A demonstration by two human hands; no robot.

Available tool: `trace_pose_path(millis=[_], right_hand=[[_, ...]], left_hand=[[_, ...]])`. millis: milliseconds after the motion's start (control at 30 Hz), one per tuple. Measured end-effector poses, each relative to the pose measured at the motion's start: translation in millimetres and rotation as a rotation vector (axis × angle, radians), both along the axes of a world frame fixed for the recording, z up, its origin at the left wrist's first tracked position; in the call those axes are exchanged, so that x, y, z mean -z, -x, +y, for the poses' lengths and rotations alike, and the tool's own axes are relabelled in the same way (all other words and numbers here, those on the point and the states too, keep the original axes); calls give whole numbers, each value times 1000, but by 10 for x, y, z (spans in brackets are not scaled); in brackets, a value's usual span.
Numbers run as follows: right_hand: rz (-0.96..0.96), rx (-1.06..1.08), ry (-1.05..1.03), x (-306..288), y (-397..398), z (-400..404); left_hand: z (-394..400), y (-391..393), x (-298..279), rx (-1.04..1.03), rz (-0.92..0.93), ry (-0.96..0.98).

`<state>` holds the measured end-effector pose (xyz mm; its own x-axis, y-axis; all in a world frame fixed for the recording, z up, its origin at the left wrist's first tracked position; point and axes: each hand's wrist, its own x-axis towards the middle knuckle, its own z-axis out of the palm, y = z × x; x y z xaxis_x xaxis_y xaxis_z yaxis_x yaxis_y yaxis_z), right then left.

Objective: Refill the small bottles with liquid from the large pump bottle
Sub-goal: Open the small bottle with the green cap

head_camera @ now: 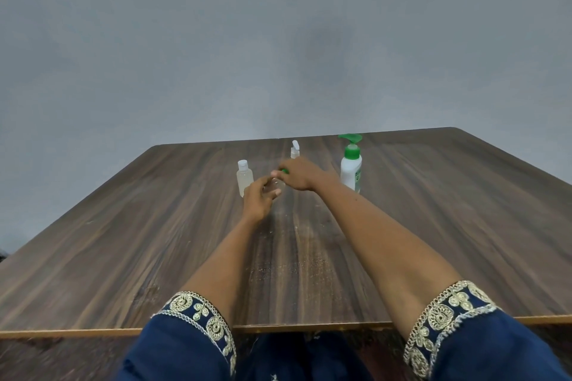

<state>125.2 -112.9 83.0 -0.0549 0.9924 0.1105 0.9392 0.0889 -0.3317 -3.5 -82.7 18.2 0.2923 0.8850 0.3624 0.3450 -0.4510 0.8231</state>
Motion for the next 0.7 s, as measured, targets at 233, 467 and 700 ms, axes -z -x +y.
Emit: trace_pose_path(millis=[233,467,700], right_hand=[[-71,-92,-290,-42,-190,46],[334,206,-308,525,-101,97],[407,292,-220,831,-86,159]], left_hand=[[111,117,-2,-30,-7,43],[88,110,-20,-123,-121,43],[124,216,46,-205,-137,50]])
